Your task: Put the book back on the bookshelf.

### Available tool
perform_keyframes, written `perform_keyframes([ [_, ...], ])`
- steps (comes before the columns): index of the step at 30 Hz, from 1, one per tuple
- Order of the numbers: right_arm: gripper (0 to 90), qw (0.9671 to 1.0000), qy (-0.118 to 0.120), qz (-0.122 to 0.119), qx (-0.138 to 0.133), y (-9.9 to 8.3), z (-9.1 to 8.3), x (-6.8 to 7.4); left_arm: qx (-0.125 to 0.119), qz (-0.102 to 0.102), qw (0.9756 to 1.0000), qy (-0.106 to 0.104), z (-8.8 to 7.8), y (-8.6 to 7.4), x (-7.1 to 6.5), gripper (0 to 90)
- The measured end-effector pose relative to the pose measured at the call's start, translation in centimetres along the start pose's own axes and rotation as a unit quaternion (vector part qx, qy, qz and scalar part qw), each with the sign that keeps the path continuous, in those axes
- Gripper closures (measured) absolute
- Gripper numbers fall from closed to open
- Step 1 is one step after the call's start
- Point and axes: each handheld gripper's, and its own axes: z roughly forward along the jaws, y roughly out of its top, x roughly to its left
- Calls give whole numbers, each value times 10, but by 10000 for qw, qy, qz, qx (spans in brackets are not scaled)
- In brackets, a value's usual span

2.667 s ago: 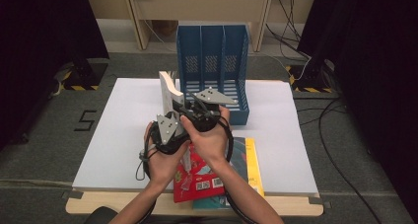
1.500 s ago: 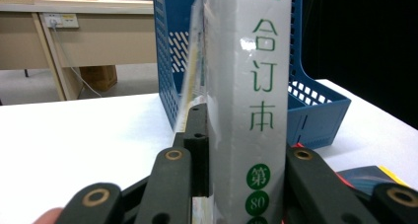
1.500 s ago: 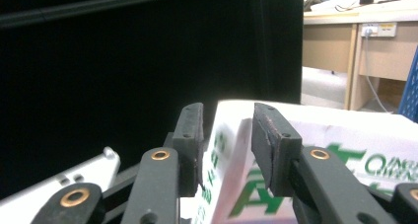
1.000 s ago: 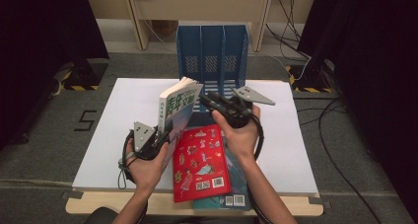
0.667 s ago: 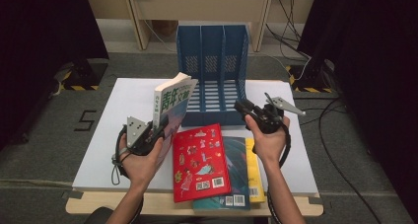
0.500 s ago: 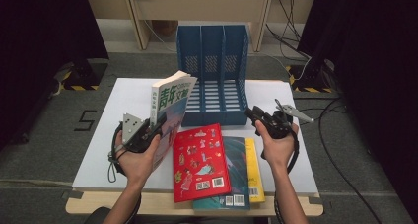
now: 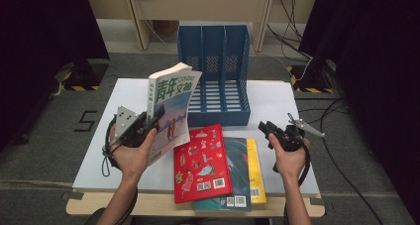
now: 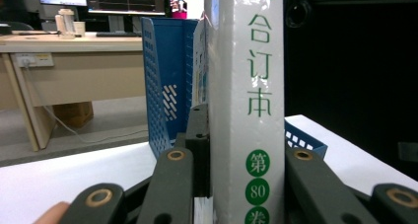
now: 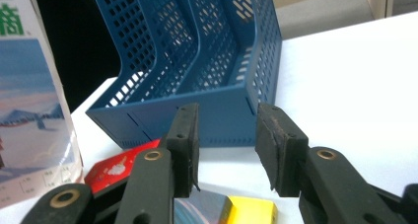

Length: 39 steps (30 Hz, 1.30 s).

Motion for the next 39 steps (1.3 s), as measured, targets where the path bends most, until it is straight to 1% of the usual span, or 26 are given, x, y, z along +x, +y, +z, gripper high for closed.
perform_keyframes([
  [4, 620, 9999, -53, 85, 74, -7, 0, -6, -9, 24, 10000, -85, 3, 3, 3, 736],
  [6, 621, 9999, -72, 43, 98, -8, 0, -9, -13, 37, 9999, -103, 5, 5, 4, 736],
  [7, 621, 9999, -81, 86, 98, -9, -1, -9, -4, 32, 9999, -119, 7, 7, 4, 736],
  [10, 622, 9998, -110, 111, 107, -9, -2, -12, 8, -20, 9998, -177, 11, 11, 8, 736],
  [16, 625, 9997, -138, 164, 110, -10, -2, -15, -82, -129, 9996, -245, 15, 23, 15, 736],
  [17, 626, 9997, -146, 136, 108, -10, -2, -16, -94, -159, 9995, -263, 16, 26, 16, 736],
  [20, 626, 9997, -140, 145, 105, -10, -2, -17, -55, -183, 9994, -286, 19, 33, 19, 736],
  [23, 628, 9997, -174, 139, 105, -10, -2, -18, -1, -333, 9989, -340, 26, 39, 25, 736],
  [27, 628, 9996, -183, 182, 120, -11, -2, -19, 19, -426, 9987, -292, 38, 47, 29, 735],
  [32, 629, 9996, -210, 152, 116, -12, -1, -22, -58, -411, 9990, -145, 58, 60, 30, 735],
  [34, 630, 9996, -211, 152, 115, -12, -2, -22, -83, -460, 9989, -78, 65, 63, 31, 735],
  [35, 630, 9996, -211, 150, 97, -12, -2, -22, -83, -460, 9989, -78, 65, 63, 31, 735],
  [36, 630, 9996, -211, 151, 94, -12, -2, -22, -86, -489, 9988, -6, 73, 68, 31, 735],
  [39, 631, 9996, -216, 172, 103, -12, -2, -23, -69, -506, 9986, 132, 87, 76, 30, 735],
])
